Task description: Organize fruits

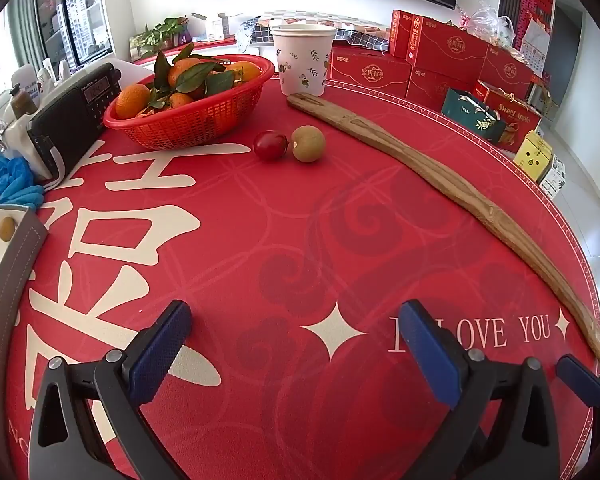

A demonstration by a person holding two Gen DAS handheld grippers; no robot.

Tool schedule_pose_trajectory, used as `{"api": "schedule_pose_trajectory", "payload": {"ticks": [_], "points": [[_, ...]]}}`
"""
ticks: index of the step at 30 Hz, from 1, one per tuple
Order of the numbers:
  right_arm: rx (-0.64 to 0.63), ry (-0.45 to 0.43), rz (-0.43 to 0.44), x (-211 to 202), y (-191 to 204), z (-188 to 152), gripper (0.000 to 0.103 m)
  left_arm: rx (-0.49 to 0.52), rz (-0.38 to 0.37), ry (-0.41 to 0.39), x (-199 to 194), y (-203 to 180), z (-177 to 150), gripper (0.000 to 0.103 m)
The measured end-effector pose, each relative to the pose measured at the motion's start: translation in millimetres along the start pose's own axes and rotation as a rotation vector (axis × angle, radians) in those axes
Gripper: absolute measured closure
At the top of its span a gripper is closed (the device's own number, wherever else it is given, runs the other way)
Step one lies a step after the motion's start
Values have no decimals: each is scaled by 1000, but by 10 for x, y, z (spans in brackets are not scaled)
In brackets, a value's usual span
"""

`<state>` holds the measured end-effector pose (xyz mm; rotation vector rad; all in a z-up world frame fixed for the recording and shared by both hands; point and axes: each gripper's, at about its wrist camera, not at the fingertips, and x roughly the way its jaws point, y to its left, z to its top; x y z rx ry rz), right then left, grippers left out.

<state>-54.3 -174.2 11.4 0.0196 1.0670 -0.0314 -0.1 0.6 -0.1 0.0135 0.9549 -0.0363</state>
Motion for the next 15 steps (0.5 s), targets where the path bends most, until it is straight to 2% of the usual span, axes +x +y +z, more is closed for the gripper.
{"api": "schedule_pose_trajectory", "payload": {"ticks": [15], "points": [[1,3,-5,-15,-16,-2,0,0,0,0,0,0,0,0]]}}
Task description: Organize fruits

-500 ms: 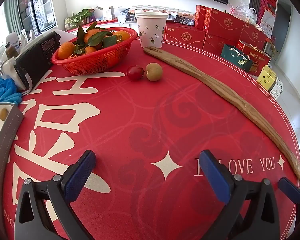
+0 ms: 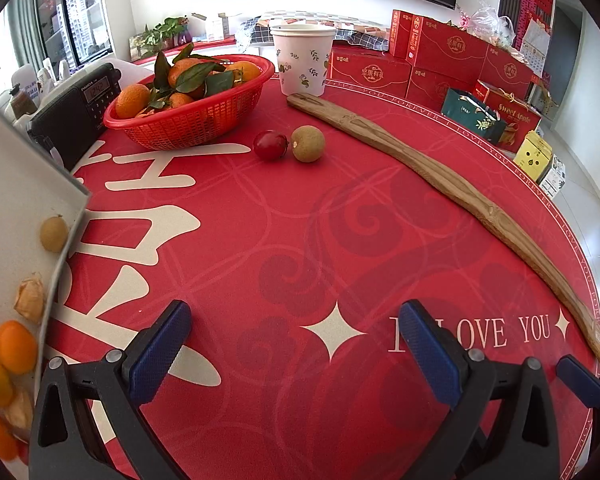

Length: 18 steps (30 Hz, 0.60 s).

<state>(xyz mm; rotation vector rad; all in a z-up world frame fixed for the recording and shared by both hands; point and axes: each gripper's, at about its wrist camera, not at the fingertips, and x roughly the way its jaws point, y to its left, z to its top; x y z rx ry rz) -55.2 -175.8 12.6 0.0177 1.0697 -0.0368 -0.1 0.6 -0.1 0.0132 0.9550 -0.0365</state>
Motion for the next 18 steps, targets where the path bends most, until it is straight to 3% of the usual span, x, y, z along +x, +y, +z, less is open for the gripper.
{"api": "schedule_pose_trajectory", "payload": {"ticks": [18], "points": [[5,2,-3,-3,-13,-5,0,0,0,1,3,0,-7,0]]}}
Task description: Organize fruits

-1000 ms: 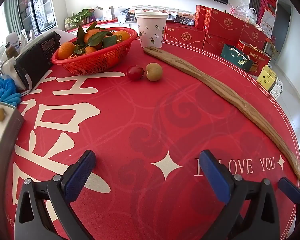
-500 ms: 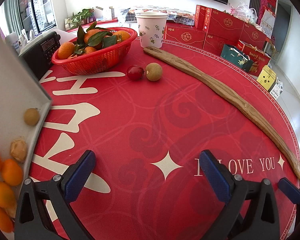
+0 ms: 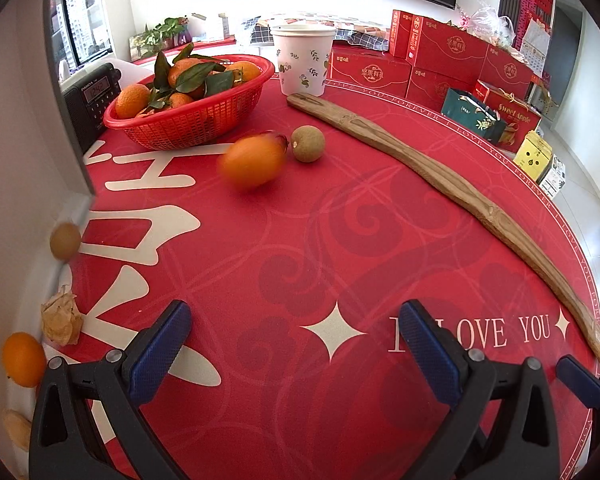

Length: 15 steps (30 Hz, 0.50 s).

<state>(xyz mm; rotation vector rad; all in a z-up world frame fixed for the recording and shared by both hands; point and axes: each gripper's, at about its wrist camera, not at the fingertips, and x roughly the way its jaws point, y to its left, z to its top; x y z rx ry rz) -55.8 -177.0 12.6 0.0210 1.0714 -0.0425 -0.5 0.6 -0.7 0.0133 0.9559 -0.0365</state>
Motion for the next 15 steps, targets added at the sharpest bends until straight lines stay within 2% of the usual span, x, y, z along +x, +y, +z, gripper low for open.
{"api": "schedule_pose_trajectory", "payload": {"ticks": [15], "points": [[2,-3,-3,-6,4,17,0,0,0,0,0,0,0,0]]}}
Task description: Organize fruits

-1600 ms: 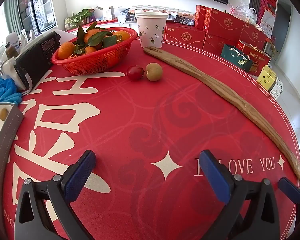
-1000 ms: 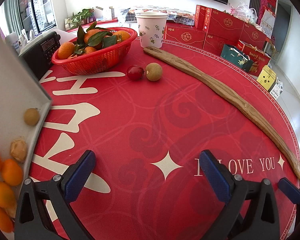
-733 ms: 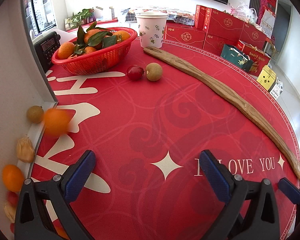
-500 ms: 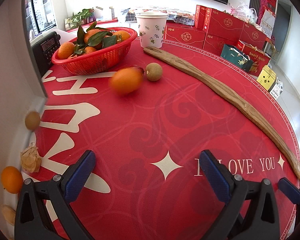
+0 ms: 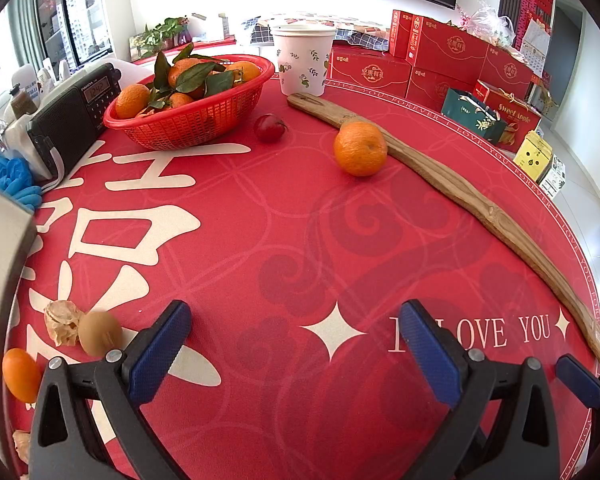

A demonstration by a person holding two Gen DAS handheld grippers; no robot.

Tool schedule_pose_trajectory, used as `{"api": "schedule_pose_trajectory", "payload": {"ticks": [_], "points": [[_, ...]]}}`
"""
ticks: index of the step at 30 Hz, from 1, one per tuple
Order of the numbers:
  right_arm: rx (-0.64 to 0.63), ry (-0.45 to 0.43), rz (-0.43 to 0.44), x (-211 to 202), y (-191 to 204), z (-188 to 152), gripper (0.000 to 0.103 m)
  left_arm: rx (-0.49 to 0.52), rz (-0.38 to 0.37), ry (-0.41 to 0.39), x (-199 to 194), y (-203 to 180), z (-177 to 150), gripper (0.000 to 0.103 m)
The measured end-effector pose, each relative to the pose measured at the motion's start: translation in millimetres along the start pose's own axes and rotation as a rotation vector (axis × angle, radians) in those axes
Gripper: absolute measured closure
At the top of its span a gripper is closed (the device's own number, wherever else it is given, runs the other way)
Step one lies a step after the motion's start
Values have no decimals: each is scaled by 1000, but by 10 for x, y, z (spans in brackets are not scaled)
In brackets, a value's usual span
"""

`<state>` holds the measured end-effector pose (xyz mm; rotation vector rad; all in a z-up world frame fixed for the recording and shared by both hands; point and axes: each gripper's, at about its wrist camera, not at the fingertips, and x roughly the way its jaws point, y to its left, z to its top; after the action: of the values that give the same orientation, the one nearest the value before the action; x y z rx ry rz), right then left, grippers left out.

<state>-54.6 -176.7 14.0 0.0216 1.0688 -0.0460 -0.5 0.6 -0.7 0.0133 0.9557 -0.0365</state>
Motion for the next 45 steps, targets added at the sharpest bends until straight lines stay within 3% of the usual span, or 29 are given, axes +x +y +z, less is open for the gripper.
{"api": "schedule_pose_trajectory", "payload": {"ticks": [36,40,42,45], "points": [[18,6,-9,28,47,20,0,4,0,0,-16,0,3,0],[17,11,-9,29,45,20,0,78,-51,7,9,-12,39,0],[16,15,-7,29,45,25,0,113,-79,47,21,-16,99,0],[14,16,-5,27,35,26,0,117,-70,-18,-182,10,166,0]]}}
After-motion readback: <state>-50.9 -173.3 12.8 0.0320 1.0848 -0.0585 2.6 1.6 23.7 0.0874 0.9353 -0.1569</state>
